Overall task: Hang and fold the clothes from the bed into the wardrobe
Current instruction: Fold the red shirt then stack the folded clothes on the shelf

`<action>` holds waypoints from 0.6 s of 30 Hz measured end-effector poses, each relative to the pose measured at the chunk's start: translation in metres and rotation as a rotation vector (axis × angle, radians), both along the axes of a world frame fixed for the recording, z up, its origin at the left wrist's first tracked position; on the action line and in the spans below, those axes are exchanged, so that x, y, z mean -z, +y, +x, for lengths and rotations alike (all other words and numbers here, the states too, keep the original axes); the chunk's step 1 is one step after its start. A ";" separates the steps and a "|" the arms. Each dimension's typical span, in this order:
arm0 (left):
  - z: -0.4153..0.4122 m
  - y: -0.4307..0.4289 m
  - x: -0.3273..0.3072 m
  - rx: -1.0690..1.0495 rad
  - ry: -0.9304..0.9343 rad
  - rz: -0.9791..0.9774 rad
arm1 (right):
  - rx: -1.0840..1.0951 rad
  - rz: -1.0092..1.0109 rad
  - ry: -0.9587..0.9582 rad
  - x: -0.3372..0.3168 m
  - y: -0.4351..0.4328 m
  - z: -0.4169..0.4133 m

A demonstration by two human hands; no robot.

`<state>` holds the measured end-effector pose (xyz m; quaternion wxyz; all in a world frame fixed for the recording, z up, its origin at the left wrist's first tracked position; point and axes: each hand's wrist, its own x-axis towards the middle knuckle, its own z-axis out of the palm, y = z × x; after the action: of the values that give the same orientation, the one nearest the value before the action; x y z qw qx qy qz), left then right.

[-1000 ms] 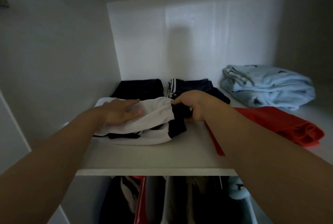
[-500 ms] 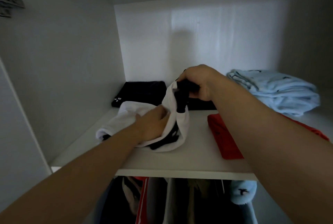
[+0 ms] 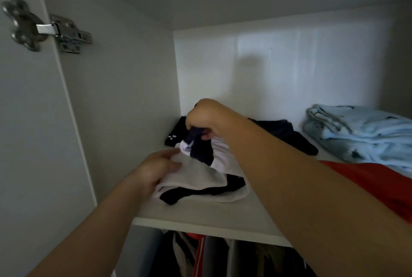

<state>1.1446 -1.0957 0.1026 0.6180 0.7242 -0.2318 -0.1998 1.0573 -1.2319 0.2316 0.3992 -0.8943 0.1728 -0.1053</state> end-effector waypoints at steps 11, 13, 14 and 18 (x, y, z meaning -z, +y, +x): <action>0.005 0.006 -0.001 -0.209 0.072 -0.085 | -0.117 0.295 0.039 0.047 0.008 0.017; 0.007 0.006 -0.004 -0.292 -0.224 0.182 | 0.025 0.028 -0.086 0.033 -0.012 0.012; 0.007 0.006 -0.006 -0.313 -0.332 0.260 | 0.070 -0.179 -0.131 0.030 -0.024 0.008; 0.005 0.002 -0.019 -0.359 -0.384 0.242 | -0.003 -0.486 0.185 0.036 -0.046 -0.020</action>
<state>1.1494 -1.0937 0.1213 0.4975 0.8466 -0.1872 0.0273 1.0371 -1.2779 0.1952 0.1553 -0.9700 0.1769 -0.0608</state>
